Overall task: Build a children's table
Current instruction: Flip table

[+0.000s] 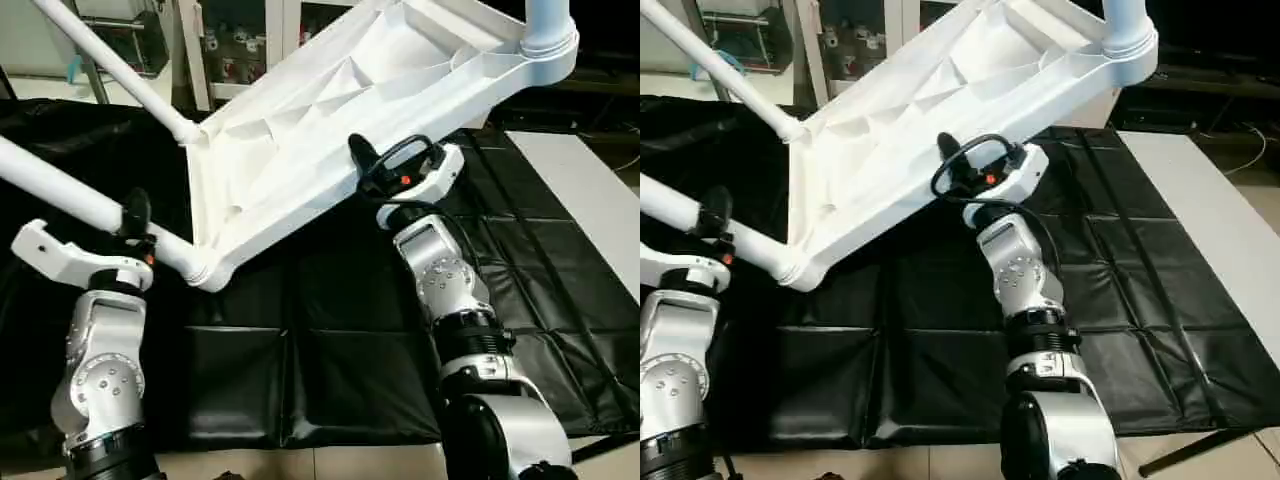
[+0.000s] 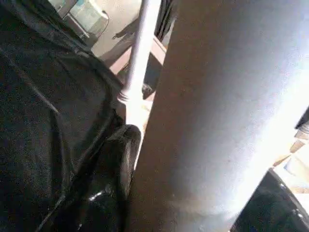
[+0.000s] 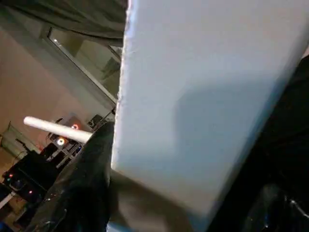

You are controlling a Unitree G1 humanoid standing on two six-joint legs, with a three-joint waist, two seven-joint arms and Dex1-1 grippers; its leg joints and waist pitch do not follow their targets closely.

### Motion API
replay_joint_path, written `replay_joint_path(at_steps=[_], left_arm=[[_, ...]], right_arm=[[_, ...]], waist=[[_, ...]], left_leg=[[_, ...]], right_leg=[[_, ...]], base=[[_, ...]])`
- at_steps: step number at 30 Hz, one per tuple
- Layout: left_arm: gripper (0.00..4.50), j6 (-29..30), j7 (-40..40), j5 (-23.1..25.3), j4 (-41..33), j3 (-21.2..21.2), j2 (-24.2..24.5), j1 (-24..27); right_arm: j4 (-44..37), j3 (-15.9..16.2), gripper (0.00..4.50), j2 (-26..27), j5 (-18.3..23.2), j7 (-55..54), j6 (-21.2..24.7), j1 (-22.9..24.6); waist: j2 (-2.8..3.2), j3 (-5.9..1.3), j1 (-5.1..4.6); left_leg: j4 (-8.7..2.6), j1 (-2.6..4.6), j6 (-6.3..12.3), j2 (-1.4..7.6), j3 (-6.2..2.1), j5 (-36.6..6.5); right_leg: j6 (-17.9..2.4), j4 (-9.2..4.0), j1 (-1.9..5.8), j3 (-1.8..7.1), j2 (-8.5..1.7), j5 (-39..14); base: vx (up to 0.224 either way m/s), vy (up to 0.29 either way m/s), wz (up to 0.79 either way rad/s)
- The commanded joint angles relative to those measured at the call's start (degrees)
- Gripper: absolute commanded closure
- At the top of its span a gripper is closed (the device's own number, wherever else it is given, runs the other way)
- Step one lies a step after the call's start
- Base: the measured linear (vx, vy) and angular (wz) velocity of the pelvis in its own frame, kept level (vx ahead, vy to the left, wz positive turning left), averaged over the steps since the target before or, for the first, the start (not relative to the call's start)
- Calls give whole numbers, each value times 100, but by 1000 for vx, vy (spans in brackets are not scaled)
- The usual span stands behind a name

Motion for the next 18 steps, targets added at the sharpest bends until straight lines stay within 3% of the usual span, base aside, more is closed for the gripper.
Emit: replay_joint_path(at_steps=[1,3,4,10,13,18], left_arm=[[160,131,206,-252,249,88,-169,116],[130,98,197,-269,210,102,-181,127],[130,109,223,-246,180,101,-166,136],[66,-1,299,-109,241,126,-108,79],[55,-38,313,-95,250,122,-77,69],[3,-155,403,56,288,125,-30,92]], right_arm=[[-96,-59,185,-125,-80,85,-185,-72],[-105,-49,193,-135,-111,69,-213,-75],[-132,-22,193,-157,-184,40,-273,-86],[-399,41,204,-385,-537,-232,-530,-220],[-486,39,204,-509,-641,-319,-597,-283],[-576,-10,204,-781,-804,-456,-726,-452]], waist=[[-16,-395,-41],[-5,-395,-40],[-32,-403,-50],[-45,-431,-78],[-72,-418,-86],[-72,-409,-45]], left_leg=[[-413,86,46,201,-59,-725],[-415,78,-8,196,-62,-759],[-410,76,-16,201,-59,-741],[-363,36,210,175,-51,-352],[-352,37,260,172,-36,-429],[-349,51,190,185,-37,-571]], right_leg=[[-780,-286,260,242,-304,-1143],[-810,-288,262,242,-307,-1187],[-823,-282,263,239,-302,-1119],[-887,-220,285,240,-286,-642],[-869,-234,268,245,-281,-781],[-766,-243,228,246,-270,-1048]], base=[[0,0,0],[0,0,0],[0,0,0],[0,0,0],[0,0,0],[0,0,0]])
